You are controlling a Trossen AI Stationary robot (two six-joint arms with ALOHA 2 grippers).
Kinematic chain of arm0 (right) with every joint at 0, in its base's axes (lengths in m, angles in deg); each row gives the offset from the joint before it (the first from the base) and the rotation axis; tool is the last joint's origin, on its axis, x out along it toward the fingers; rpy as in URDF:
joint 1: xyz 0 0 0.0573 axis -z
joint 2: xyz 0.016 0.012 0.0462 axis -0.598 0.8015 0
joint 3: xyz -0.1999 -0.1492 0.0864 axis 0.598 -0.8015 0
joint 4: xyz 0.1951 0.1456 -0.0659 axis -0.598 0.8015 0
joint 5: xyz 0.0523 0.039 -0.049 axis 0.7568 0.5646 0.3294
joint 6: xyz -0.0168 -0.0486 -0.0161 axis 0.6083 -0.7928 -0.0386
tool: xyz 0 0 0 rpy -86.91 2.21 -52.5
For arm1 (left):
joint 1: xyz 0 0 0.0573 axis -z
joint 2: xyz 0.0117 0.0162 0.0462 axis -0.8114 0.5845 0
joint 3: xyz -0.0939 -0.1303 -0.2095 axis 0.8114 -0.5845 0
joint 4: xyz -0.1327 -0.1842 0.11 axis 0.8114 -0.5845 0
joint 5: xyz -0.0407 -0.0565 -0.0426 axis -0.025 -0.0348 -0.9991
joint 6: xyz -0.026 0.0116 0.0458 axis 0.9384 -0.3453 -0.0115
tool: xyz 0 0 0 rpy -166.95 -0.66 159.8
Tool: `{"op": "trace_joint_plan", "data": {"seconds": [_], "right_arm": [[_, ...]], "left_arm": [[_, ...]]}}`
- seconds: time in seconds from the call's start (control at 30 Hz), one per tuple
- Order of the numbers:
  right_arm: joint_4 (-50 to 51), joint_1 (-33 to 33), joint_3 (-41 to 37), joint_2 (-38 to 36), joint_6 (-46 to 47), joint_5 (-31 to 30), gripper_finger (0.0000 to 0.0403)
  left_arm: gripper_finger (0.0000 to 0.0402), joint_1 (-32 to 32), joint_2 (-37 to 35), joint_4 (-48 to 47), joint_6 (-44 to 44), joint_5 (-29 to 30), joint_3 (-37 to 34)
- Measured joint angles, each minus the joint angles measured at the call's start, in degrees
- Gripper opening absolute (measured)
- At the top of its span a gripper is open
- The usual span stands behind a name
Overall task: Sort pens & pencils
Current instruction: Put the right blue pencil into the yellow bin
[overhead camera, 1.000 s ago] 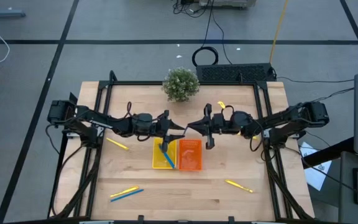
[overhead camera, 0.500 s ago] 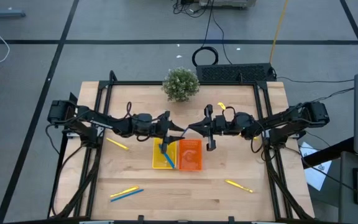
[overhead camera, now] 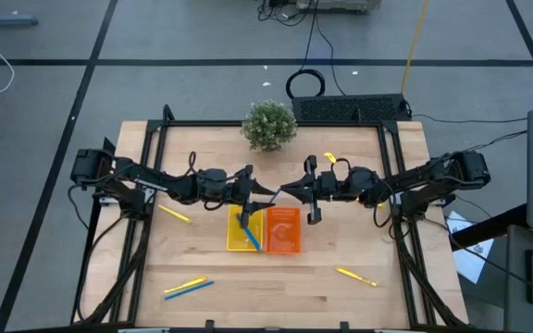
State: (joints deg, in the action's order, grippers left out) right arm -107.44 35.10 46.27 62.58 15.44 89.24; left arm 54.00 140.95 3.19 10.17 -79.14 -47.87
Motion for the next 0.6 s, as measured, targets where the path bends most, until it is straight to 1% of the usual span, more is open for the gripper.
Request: {"op": "trace_joint_plan", "data": {"seconds": [0.07, 0.13, 0.4, 0.47, 0.6], "right_arm": [[0.0, 0.0, 0.0, 0.0, 0.0, 0.0, 0.0], [0.0, 0.0, 0.0, 0.0, 0.01, 0.0, 0.0], [0.0, 0.0, 0.0, 0.0, 0.02, -0.07, 0.0], [0.0, 0.02, 0.0, 0.0, 0.02, -0.07, 0.0], [0.11, 0.02, 0.0, 0.0, 0.02, -0.17, 0.0]], "left_arm": [[0.0143, 0.0, 0.0, -0.02, 0.0, -0.81, 0.01], [0.0124, 0.0, 0.0, -0.02, -0.07, -1.16, -0.02], [0.0018, 0.0, 0.0, 0.02, -0.66, -0.4, -0.02], [0.0015, 0.0, 0.0, 0.02, -0.44, 0.35, -0.01], [0.0026, 0.0, 0.0, 0.02, 0.19, 0.47, -0.02]]}}
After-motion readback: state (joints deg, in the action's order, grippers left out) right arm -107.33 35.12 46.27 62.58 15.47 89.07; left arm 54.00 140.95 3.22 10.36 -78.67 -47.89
